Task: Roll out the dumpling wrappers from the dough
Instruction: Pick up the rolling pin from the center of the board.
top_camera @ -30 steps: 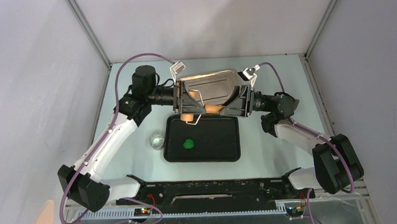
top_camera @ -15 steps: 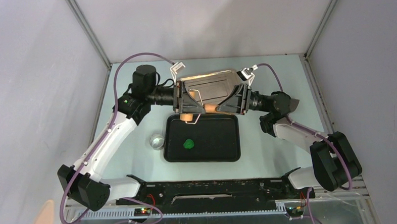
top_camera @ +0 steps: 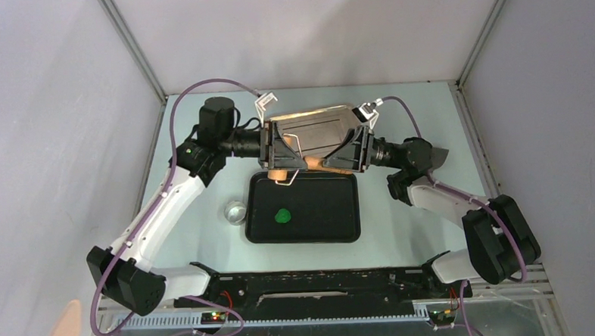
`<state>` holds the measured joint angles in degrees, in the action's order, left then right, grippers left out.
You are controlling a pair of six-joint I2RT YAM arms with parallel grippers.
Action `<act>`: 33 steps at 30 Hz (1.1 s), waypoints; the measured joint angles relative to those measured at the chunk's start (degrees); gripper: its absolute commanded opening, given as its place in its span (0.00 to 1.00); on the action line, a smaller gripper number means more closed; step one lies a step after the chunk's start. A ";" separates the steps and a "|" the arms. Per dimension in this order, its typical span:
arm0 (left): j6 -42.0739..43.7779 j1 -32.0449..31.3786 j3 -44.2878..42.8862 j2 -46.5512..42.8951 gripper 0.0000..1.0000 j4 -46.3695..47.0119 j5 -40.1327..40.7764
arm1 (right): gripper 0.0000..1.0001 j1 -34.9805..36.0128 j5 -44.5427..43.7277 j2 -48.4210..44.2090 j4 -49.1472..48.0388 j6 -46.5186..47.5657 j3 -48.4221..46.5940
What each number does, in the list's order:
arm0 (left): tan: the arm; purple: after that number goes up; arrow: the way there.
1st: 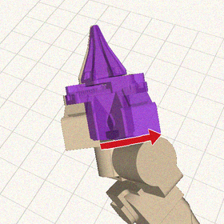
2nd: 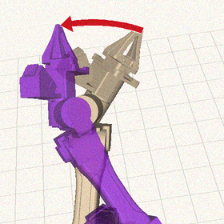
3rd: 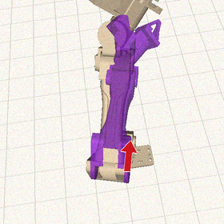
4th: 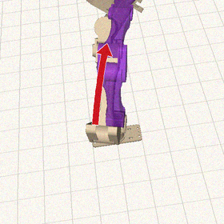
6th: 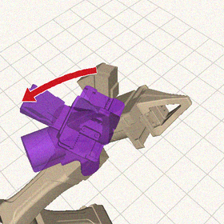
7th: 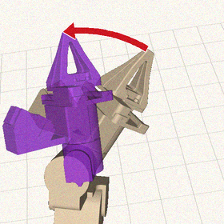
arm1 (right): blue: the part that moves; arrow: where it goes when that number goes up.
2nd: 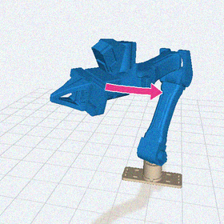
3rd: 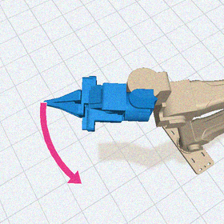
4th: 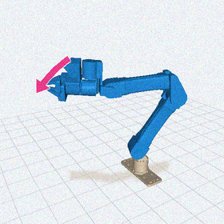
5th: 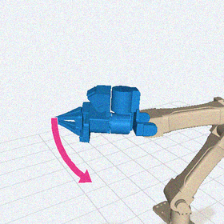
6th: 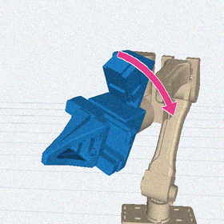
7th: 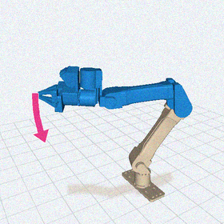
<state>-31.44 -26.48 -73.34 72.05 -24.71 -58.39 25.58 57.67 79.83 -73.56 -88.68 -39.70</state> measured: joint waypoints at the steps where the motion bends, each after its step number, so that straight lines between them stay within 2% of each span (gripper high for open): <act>1: 0.00 0.02 0.00 0.04 0.00 -0.02 0.26 | 0.45 0.35 0.02 0.13 -0.35 -0.24 0.00; 3: -0.02 0.20 0.00 0.04 0.00 -0.15 0.20 | 0.38 0.72 -0.04 0.28 -0.92 -0.42 0.00; 5: -0.04 0.26 0.00 0.07 0.00 -0.17 0.11 | 0.19 0.76 -0.07 0.48 -1.31 -0.48 0.00; 8: -0.17 0.26 -0.02 0.04 0.00 -0.22 -0.33 | 0.11 0.81 -0.02 1.62 -1.99 -0.94 0.04; 10: -0.13 0.44 -0.02 0.31 0.00 -0.42 -0.31 | 0.01 0.81 -0.07 2.01 -2.36 -1.16 0.04; 18: -0.04 0.81 -0.02 0.48 0.00 -0.94 0.20 | 0.00 0.83 -0.46 1.99 -1.29 -0.48 0.04; 19: -0.02 0.90 0.00 0.50 0.00 -1.07 0.39 | 0.08 0.83 -0.57 1.66 -0.31 0.13 0.04; 20: -0.04 0.94 0.04 0.52 0.00 -1.05 0.50 | 0.28 0.83 -0.74 1.18 1.07 0.96 0.04; 21: -0.17 0.98 0.26 0.52 0.00 -0.79 0.59 | 0.40 0.87 -0.83 0.48 2.56 1.97 0.04; 22: -0.42 1.01 0.50 0.52 0.00 -0.42 0.50 | 0.49 0.87 -0.90 -0.24 4.04 2.89 0.04; 23: -0.72 1.01 0.66 0.50 0.00 -0.09 0.37 | 0.54 0.87 -0.96 -0.90 5.42 3.87 0.04; 33: -5.70 2.16 3.02 0.76 0.00 3.65 0.00 | 0.60 0.98 -1.64 -2.82 7.82 6.99 0.04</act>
<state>-37.15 -24.32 -70.32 72.82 -21.06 -58.39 26.57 56.03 77.01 -65.73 -81.69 -39.66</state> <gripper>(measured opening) 0.485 0.592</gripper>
